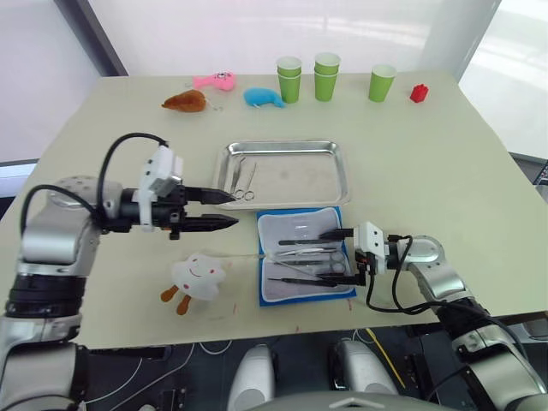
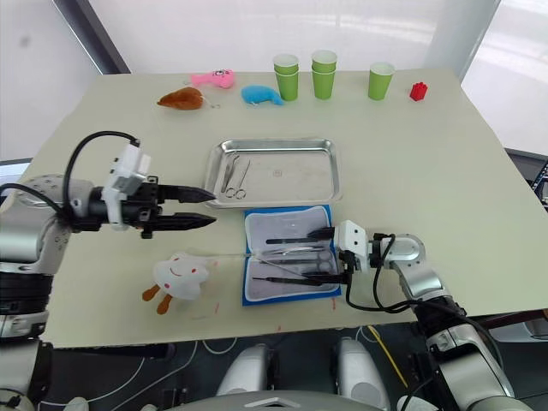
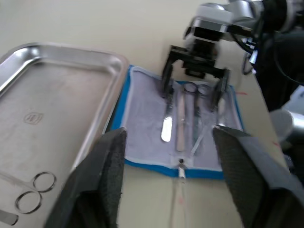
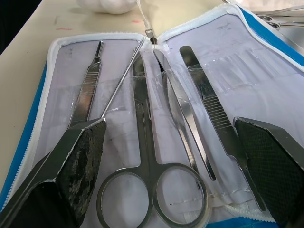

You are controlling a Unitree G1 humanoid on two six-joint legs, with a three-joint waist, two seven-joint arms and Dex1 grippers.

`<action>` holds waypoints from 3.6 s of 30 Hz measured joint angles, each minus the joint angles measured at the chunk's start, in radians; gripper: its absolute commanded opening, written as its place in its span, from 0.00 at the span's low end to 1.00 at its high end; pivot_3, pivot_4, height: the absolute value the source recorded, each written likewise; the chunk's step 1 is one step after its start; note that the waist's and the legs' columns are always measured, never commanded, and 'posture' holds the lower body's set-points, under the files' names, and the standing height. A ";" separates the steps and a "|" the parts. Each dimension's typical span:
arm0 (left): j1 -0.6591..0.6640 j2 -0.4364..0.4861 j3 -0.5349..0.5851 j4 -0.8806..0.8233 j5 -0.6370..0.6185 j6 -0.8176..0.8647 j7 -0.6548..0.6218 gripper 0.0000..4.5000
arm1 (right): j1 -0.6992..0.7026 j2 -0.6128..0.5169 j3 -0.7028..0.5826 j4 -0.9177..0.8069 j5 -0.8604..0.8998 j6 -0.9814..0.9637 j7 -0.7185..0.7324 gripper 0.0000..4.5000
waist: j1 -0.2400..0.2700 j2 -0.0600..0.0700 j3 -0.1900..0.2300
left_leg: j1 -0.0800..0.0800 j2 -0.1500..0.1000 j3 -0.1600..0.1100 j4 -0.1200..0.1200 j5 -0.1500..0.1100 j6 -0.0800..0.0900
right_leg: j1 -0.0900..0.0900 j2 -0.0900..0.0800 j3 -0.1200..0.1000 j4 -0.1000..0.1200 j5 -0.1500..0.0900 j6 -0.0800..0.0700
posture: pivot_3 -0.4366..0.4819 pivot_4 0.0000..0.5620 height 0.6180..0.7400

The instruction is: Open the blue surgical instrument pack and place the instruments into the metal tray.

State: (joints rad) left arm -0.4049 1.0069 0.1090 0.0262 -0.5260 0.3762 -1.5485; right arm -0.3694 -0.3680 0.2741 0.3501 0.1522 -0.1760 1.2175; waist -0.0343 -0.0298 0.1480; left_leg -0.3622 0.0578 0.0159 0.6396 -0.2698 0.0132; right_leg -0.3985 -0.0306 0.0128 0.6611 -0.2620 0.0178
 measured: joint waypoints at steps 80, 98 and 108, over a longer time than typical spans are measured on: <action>0.054 0.028 -0.124 0.056 -0.083 -0.287 -0.015 0.99 | -0.112 -0.049 0.014 0.044 0.016 0.003 0.104 1.00 | 0.019 0.005 0.011 | -0.017 0.000 0.002 0.015 0.000 0.000 | -0.018 0.001 0.002 0.017 0.001 0.002 | 0.48 0.27 1.00; -0.222 -0.255 -0.337 0.313 0.144 -0.371 -0.016 0.83 | -0.113 -0.035 0.013 0.058 0.014 -0.001 0.089 1.00 | 0.015 0.004 0.010 | -0.018 -0.001 0.001 0.021 0.000 0.000 | -0.016 0.002 0.003 0.019 0.001 0.002 | 0.48 0.27 1.00; -0.306 -0.349 -0.370 0.484 0.230 -0.475 -0.016 0.77 | -0.109 -0.031 0.006 0.071 0.014 -0.011 0.080 1.00 | 0.016 0.004 0.010 | -0.018 -0.001 0.000 0.025 0.000 0.000 | -0.014 0.003 0.003 0.019 0.002 0.003 | 0.48 0.27 1.00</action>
State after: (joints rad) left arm -0.7113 0.6579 -0.2614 0.5098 -0.2963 -0.0992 -1.5649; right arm -0.4786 -0.3991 0.2805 0.4209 0.1659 -0.1869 1.2977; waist -0.0187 -0.0253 0.1584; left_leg -0.3802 0.0572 0.0158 0.6643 -0.2700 0.0134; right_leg -0.4128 -0.0277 0.0155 0.6801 -0.2604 0.0206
